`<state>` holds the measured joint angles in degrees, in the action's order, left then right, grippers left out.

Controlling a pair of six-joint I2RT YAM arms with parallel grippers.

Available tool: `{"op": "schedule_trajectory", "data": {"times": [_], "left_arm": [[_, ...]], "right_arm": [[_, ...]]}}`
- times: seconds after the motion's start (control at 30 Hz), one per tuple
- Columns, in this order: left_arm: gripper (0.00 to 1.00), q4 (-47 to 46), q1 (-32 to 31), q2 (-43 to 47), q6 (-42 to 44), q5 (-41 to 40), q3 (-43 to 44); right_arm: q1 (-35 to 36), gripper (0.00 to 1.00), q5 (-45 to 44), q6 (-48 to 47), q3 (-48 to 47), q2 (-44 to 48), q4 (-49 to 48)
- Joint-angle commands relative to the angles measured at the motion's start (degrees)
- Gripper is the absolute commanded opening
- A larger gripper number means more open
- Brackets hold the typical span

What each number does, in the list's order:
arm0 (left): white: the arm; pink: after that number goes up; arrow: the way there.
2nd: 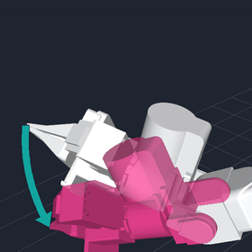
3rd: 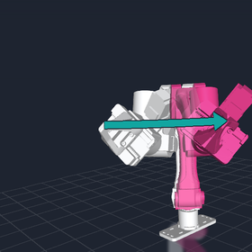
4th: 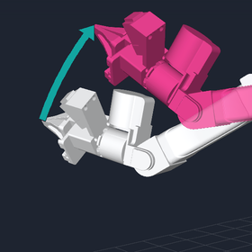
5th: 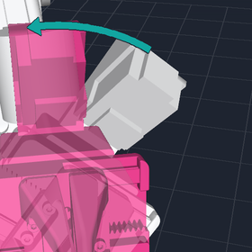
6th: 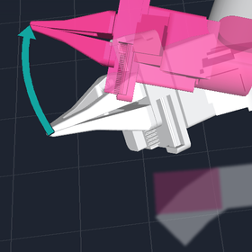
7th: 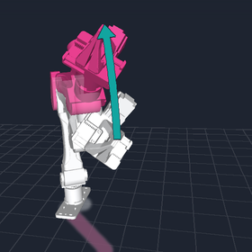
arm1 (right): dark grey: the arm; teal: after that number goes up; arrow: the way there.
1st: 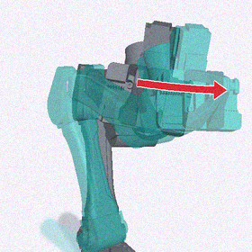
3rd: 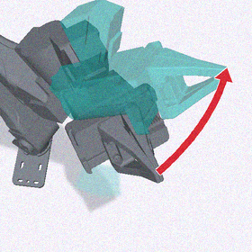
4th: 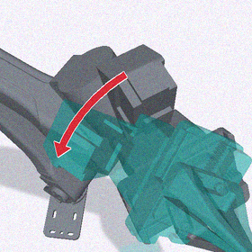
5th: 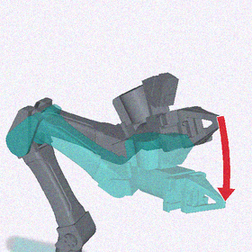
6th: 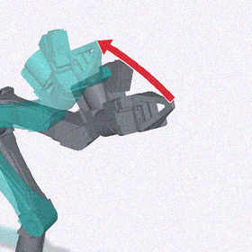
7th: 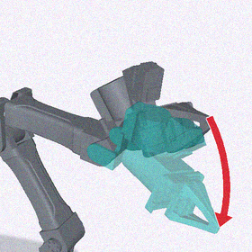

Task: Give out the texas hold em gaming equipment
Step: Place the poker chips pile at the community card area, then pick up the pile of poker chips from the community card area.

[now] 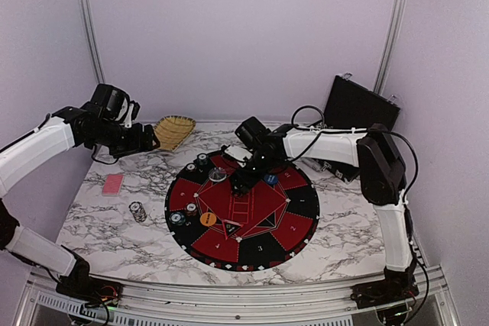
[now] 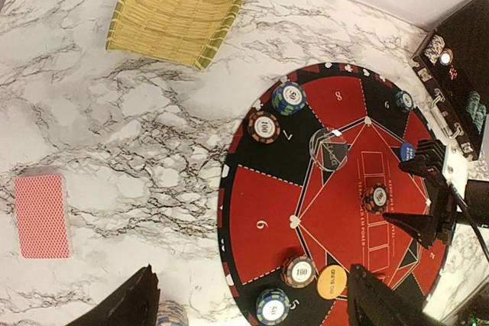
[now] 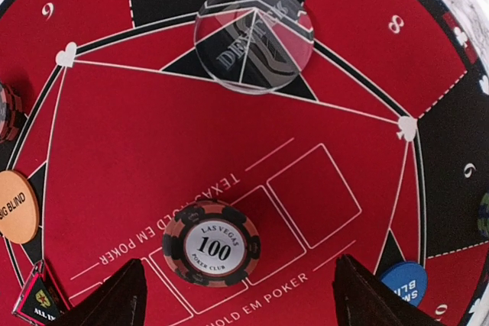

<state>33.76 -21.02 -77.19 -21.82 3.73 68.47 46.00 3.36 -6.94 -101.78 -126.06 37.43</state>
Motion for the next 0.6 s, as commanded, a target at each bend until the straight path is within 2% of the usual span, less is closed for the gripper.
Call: {"op": "schedule_trajectory", "data": {"times": [0.0, 0.57], "left_arm": [[0.86, -3.77, 2.10, 2.13, 1.73, 3.88, -3.23], [0.86, -7.22, 6.06, 1.97, 4.20, 8.28, -7.06]], "right_arm": [[0.76, 0.82, -0.68, -0.80, -5.18, -2.55, 5.18], [1.45, 0.80, -1.77, -0.44, -12.02, -9.31, 8.94]]}}
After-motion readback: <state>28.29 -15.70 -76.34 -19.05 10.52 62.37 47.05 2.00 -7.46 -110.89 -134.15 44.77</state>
